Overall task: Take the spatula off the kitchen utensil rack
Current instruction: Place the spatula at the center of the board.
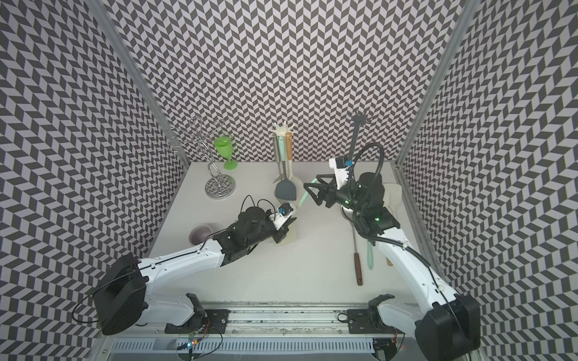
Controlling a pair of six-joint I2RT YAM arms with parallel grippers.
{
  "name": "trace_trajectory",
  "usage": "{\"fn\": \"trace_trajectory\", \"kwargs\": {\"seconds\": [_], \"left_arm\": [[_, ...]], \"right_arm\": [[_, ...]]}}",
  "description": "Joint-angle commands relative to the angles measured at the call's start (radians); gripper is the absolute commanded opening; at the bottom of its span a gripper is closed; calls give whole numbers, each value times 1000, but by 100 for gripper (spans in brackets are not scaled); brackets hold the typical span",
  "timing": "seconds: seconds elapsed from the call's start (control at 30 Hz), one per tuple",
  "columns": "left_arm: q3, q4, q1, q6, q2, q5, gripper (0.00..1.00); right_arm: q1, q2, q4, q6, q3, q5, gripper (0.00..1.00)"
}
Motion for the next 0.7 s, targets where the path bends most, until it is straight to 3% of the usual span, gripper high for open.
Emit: {"fn": "trace_trajectory", "kwargs": {"seconds": [0.0, 0.13, 0.33, 0.57, 0.67], "left_arm": [[58, -37, 15, 4, 7, 130, 0], [80, -59, 35, -6, 27, 219, 0], [86, -51, 73, -28, 45, 323, 0], [92, -27, 107, -55, 58, 434, 0], [90, -15, 118, -80, 48, 433, 4]], "right_arm": [[-23, 24, -28, 5, 53, -147, 69], [-16, 54, 38, 38, 40, -289, 57], [-4, 40, 3, -10, -4, -303, 47], [8, 21, -7, -34, -20, -246, 0], [8, 10, 16, -32, -33, -211, 0]]}}
